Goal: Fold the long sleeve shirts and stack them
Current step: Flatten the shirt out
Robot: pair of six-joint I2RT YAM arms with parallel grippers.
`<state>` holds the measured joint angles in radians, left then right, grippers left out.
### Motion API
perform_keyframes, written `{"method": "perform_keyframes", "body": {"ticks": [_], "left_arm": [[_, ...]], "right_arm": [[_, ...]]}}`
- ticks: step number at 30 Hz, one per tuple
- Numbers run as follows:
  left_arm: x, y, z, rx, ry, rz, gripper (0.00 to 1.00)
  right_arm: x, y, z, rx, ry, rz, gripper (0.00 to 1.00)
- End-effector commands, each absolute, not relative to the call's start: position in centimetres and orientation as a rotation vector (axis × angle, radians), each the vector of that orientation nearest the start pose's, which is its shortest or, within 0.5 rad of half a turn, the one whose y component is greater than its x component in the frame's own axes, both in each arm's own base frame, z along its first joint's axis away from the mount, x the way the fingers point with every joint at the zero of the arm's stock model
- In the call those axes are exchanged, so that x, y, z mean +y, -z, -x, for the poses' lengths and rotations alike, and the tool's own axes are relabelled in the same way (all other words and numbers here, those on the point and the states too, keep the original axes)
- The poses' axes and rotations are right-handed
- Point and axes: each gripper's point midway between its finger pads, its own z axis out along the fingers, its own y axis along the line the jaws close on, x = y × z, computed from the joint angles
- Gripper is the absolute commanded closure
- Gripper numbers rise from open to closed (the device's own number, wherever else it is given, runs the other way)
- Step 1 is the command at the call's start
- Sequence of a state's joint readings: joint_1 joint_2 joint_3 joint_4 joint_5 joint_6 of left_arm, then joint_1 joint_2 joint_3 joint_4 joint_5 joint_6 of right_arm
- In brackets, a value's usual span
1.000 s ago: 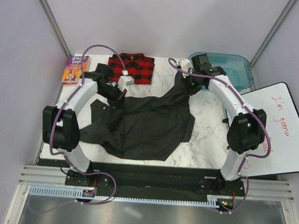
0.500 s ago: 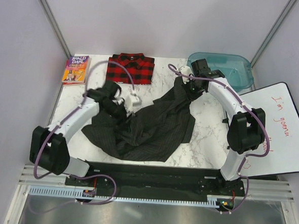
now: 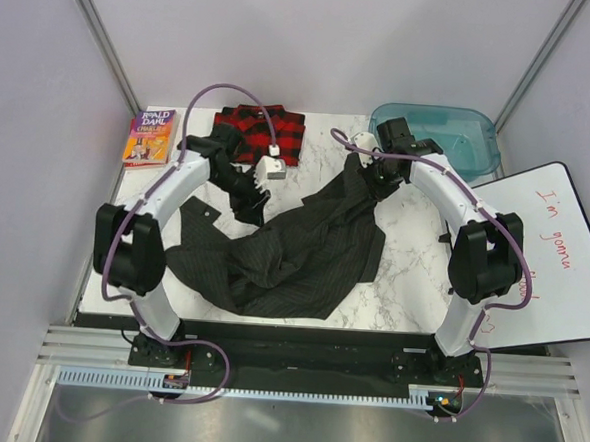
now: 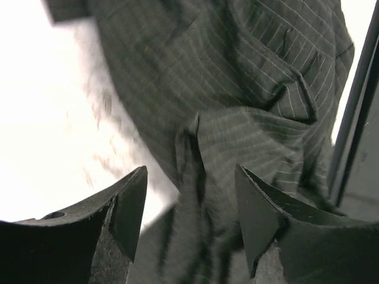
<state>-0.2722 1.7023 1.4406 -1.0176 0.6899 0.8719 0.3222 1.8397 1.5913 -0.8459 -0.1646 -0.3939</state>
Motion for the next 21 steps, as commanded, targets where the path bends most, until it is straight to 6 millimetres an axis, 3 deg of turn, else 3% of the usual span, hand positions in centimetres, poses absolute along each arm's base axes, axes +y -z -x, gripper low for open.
{"method": "perform_keyframes", "body": {"ticks": [1,5,11,15,18,19,21], "left_arm": [[-21.3,-15.0,-31.3,1.782,0.814,-1.807,0.34],[-22.5,-13.9,-30.6,1.600,0.816,-2.001,0.34],[-22.7,-10.9,-30.3,1.567,0.809,-2.145,0.39],[-21.8,-8.9,-29.8,1.577,0.790,-2.230,0.44],[-21.0,-7.9,-29.6,1.626,0.776,-2.264,0.54],[-20.6,-7.8,-29.5,1.640,0.767,-2.277,0.66],[-19.8,-8.5,-29.4,1.679,0.748,-2.267,0.79]], "right_arm": [[14.7,-14.1,-39.2,2.426,-0.221,0.984,1.00],[14.8,-14.0,-38.8,2.428,-0.232,0.985,1.00],[14.8,-14.2,-38.7,2.424,-0.240,0.984,1.00],[14.8,-14.4,-38.6,2.418,-0.237,0.984,1.00],[14.7,-14.7,-38.5,2.413,-0.229,0.983,1.00],[14.6,-14.8,-38.6,2.409,-0.225,0.981,1.00],[14.5,-15.3,-38.6,2.400,-0.213,0.976,1.00]]}}
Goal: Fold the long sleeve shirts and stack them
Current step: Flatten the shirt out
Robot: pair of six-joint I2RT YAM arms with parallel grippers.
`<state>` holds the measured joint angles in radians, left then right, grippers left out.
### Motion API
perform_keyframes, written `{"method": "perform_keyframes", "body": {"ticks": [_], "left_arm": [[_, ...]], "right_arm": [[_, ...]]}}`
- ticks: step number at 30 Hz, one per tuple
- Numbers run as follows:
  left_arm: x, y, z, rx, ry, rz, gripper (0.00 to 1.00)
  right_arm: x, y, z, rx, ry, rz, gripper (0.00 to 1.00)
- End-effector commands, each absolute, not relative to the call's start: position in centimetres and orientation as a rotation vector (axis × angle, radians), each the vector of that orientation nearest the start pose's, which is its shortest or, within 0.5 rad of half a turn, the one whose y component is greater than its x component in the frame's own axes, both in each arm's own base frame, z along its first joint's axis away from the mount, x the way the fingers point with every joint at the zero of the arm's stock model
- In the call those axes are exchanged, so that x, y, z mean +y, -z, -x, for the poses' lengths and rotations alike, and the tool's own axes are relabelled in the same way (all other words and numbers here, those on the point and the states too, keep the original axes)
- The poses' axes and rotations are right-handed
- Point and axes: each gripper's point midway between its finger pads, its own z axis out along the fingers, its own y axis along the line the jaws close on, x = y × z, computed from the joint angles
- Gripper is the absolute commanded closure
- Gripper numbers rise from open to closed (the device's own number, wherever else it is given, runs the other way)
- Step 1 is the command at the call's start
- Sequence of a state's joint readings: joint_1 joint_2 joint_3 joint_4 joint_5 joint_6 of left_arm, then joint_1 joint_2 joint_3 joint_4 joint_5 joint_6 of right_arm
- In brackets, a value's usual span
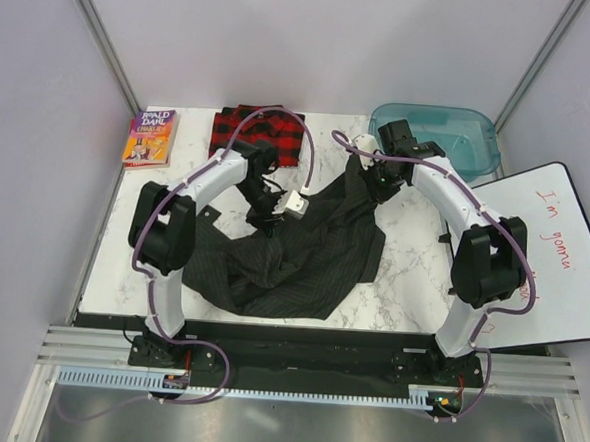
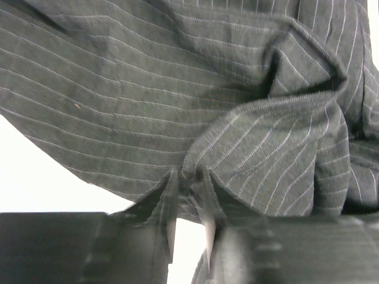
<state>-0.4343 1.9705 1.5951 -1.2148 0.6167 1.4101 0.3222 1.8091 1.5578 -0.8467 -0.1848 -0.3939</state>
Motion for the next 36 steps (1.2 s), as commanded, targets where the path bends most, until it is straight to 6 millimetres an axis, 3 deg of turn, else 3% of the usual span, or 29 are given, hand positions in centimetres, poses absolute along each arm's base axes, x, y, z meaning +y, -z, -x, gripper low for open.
{"method": "perform_keyframes", "body": {"ticks": [1,3,4,7,11,13,14,15,16,18,19,21,22,23,24,25,26,27,28,29,30,31,32,33,34,36], "left_arm": [[-19.7,-9.1,-29.5,-1.964,-0.863,2.617,0.84],[-19.4,-11.0,-29.6,-2.076,-0.929,2.581,0.91],[-19.1,-13.1,-29.7,-2.132,-0.933,2.612,0.92],[-17.3,-16.6,-29.3,-2.307,-0.949,2.587,0.94],[-13.4,-19.0,-30.6,-2.708,-0.852,2.360,0.98],[-11.4,-19.3,-32.2,-2.874,-0.728,2.289,0.98],[-9.5,-19.7,-33.0,-3.030,-0.651,2.159,0.98],[-7.5,-18.7,-33.7,-3.117,-0.499,2.061,0.98],[-6.3,-19.3,-35.9,-3.269,-0.376,1.984,0.98],[-2.1,-19.3,-37.7,-3.466,-0.159,1.747,0.98],[-1.0,-19.6,-38.7,-3.549,-0.098,1.647,0.98],[0.8,-19.2,-39.5,-3.599,0.015,1.516,0.98],[1.2,-19.1,-39.9,-3.638,0.050,1.442,0.98],[1.5,-19.3,-40.6,-3.667,0.102,1.422,0.98],[2.3,-18.8,-41.0,-3.676,0.174,1.357,0.98],[2.7,-18.6,-41.3,-3.696,0.201,1.297,0.98],[3.2,-18.7,-42.0,-3.716,0.263,1.268,0.98],[4.1,-18.5,-42.3,-3.713,0.344,1.210,0.98],[4.7,-17.9,-42.6,-3.714,0.362,1.156,0.98],[5.7,-18.0,-42.9,-3.726,0.424,1.091,0.98],[6.3,-17.8,-43.0,-3.731,0.445,1.052,0.98],[7.0,-17.4,-43.2,-3.737,0.457,1.000,0.98],[8.0,-17.2,-43.1,-3.742,0.482,0.946,0.98],[8.5,-17.0,-43.1,-3.739,0.488,0.916,0.98],[9.0,-16.4,-43.1,-3.733,0.481,0.882,0.98],[9.0,-15.8,-43.0,-3.723,0.454,0.885,0.98]], "right_arm": [[14.6,-15.7,-38.7,2.392,-0.210,0.977,1.00],[14.7,-16.5,-38.6,2.369,-0.216,0.972,1.00],[14.7,-16.9,-38.6,2.363,-0.220,0.962,1.00],[14.4,-18.3,-38.1,2.333,-0.209,0.945,1.00],[14.0,-19.8,-37.3,2.309,-0.190,0.932,1.00],[13.8,-20.5,-37.3,2.314,-0.178,0.931,1.00],[13.5,-20.3,-37.6,2.330,-0.140,0.932,1.00],[13.3,-20.4,-37.7,2.341,-0.116,0.937,1.00],[13.3,-21.5,-38.5,2.316,-0.095,0.932,1.00],[13.6,-21.3,-40.0,2.319,-0.039,0.940,1.00],[14.3,-22.9,-41.3,2.274,-0.023,0.931,1.00],[15.8,-21.6,-43.1,2.281,0.067,0.977,1.00],[16.9,-23.3,-44.4,2.231,0.103,0.975,1.00],[19.2,-21.1,-45.1,2.248,0.120,1.045,1.00],[20.5,-23.0,-46.2,2.201,0.141,1.037,0.94],[22.0,-20.7,-47.0,2.229,0.144,1.078,0.75],[24.0,-20.5,-46.3,2.225,0.126,1.129,0.62],[25.7,-22.3,-46.7,2.171,0.081,1.121,0.51],[26.6,-21.4,-46.6,2.189,0.040,1.129,0.38],[26.6,-21.7,-46.4,2.190,0.001,1.123,0.34],[26.4,-20.7,-45.8,2.219,-0.044,1.143,0.30],[25.8,-21.9,-45.2,2.212,-0.156,1.116,0.30],[25.3,-22.0,-45.3,2.206,-0.201,1.087,0.29],[24.0,-19.3,-44.3,2.289,-0.232,1.077,0.29],[22.1,-19.7,-44.3,2.312,-0.251,0.997,0.29],[20.1,-16.5,-43.2,2.425,-0.271,0.963,0.30]]}}
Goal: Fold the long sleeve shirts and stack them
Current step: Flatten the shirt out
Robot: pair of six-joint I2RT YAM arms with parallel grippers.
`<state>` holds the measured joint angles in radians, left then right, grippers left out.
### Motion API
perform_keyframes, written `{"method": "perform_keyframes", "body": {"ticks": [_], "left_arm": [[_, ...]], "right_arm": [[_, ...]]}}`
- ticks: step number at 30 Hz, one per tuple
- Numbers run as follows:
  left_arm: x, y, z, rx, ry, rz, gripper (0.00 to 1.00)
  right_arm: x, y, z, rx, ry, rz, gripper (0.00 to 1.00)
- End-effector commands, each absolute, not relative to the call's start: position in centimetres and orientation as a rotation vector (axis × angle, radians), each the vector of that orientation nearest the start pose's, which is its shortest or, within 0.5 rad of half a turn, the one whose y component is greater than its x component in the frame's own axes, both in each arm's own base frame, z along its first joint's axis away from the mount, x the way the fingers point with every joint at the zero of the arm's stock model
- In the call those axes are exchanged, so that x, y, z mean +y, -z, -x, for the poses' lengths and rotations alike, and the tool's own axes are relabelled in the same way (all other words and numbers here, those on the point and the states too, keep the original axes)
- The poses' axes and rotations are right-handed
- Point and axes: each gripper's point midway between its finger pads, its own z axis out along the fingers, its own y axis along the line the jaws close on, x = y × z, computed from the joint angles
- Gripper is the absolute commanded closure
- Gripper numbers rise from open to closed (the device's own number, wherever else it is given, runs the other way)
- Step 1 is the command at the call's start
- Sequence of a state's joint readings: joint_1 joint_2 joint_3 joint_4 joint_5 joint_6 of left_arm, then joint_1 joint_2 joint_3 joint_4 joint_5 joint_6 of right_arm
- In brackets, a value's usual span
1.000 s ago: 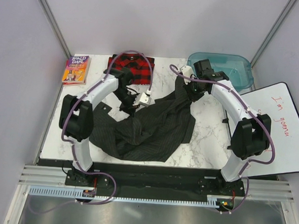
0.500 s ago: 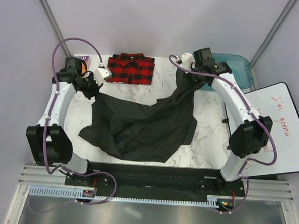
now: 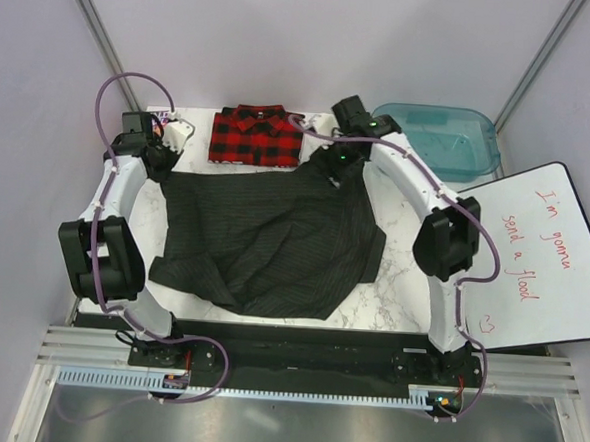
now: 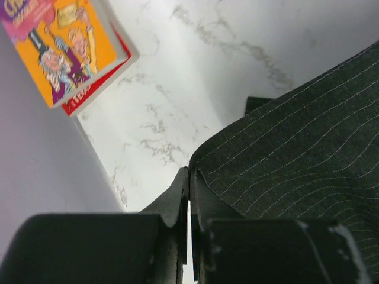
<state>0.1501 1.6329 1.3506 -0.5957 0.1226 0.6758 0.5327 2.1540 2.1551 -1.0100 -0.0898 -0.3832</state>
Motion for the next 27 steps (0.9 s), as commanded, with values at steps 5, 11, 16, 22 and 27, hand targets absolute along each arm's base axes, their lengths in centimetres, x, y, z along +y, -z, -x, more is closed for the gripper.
{"method": "perform_keyframes", "body": {"ticks": [5,11,16,22,27], "left_arm": [[9.8,-13.7,-43.3,2.404,-0.304,-0.566,0.98],[11.0,-12.7,-43.5,2.438,-0.286,-0.547,0.98],[10.4,-12.4,-43.2,2.448,-0.246,-0.572,0.98],[9.8,-12.7,-42.6,2.432,-0.216,-0.585,0.98],[9.5,-12.5,-42.4,2.437,-0.190,-0.602,0.98]], "right_arm": [[16.9,-12.1,-41.5,2.614,-0.345,0.817,0.33],[18.3,-7.9,-40.6,2.690,-0.493,0.810,0.35],[20.0,-8.2,-40.9,2.623,-0.601,0.906,0.93],[27.1,-11.6,-32.9,2.369,-0.717,1.351,1.00],[28.3,-12.8,-30.1,2.333,-0.807,1.425,0.77]]}}
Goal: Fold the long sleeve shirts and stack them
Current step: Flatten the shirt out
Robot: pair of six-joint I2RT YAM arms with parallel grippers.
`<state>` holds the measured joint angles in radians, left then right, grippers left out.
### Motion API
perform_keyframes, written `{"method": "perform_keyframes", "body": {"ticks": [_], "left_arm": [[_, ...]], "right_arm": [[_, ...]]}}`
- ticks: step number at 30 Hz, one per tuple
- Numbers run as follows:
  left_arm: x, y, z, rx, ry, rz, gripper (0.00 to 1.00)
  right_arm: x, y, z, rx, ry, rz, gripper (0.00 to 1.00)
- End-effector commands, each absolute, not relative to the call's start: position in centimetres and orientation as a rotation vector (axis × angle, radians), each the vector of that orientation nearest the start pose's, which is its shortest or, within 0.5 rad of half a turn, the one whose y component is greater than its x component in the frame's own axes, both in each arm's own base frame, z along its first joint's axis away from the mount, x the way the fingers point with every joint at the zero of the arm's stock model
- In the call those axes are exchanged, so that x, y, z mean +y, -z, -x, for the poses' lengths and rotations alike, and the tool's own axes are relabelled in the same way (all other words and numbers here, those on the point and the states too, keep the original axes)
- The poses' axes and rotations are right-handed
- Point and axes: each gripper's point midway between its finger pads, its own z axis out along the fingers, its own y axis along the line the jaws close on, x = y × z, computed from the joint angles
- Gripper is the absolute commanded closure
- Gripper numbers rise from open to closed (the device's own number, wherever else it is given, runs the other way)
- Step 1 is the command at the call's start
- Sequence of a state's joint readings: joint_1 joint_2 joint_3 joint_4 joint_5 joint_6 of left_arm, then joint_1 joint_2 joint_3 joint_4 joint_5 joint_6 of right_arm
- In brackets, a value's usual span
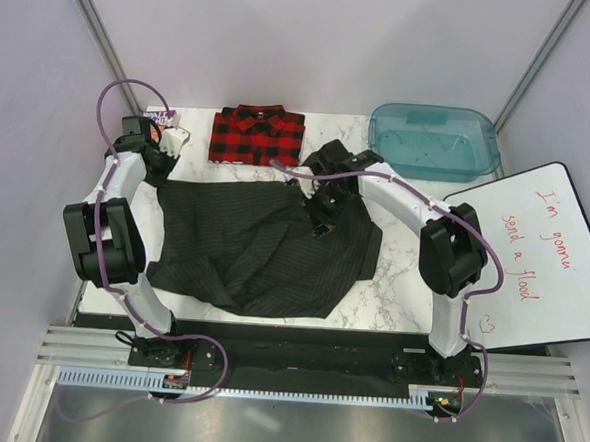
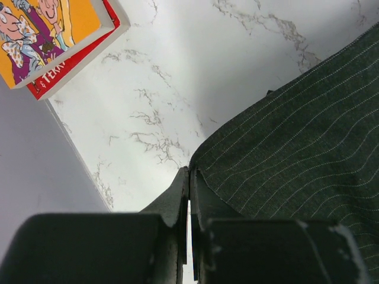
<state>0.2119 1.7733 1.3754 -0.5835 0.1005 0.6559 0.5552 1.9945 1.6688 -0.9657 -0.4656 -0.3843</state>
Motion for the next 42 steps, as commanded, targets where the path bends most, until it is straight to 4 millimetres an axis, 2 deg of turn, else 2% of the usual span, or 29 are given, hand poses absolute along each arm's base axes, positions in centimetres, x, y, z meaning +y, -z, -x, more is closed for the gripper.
{"method": "perform_keyframes", "body": {"ticks": [1,2,3,4,7,9,11,13,20,30,36,40,42], "left_arm": [[9.4,-12.5,-42.4,2.436,-0.183,-0.604,0.98],[9.3,-12.6,-42.4,2.434,-0.176,-0.604,0.98],[9.2,-12.5,-42.4,2.439,-0.166,-0.603,0.98],[9.1,-12.6,-42.5,2.436,-0.158,-0.599,0.98],[9.1,-12.6,-42.7,2.445,-0.150,-0.597,0.98],[9.0,-12.5,-42.7,2.450,-0.146,-0.603,0.98],[9.1,-12.6,-42.9,2.451,-0.149,-0.603,0.98],[9.2,-12.5,-43.0,2.461,-0.145,-0.599,0.98],[9.2,-12.6,-43.3,2.465,-0.138,-0.575,0.98],[9.0,-12.1,-42.9,2.479,-0.122,-0.558,0.98],[9.1,-12.1,-42.8,2.481,-0.127,-0.556,0.98],[9.2,-12.1,-43.0,2.481,-0.135,-0.557,0.98],[9.2,-12.1,-43.1,2.482,-0.134,-0.555,0.98]], "right_arm": [[26.8,-13.2,-31.8,2.355,-0.796,1.338,0.70],[26.2,-14.1,-32.9,2.368,-0.820,1.253,0.62],[25.1,-14.1,-34.3,2.392,-0.806,1.179,0.61],[22.6,-14.2,-36.9,2.410,-0.766,1.065,0.61],[17.9,-13.8,-42.1,2.443,-0.549,0.862,0.67],[15.9,-13.1,-44.1,2.458,-0.407,0.818,0.71],[15.1,-12.6,-45.3,2.460,-0.326,0.807,0.75],[14.5,-11.2,-45.8,2.495,-0.277,0.809,0.75],[15.1,-9.5,-45.9,2.522,-0.319,0.832,0.68],[15.0,-6.6,-47.0,2.553,-0.291,0.840,0.66],[16.0,-6.8,-47.4,2.531,-0.345,0.838,0.64],[16.6,-7.0,-46.7,2.524,-0.387,0.859,0.52],[16.8,-7.1,-46.9,2.521,-0.381,0.855,0.51]]}}
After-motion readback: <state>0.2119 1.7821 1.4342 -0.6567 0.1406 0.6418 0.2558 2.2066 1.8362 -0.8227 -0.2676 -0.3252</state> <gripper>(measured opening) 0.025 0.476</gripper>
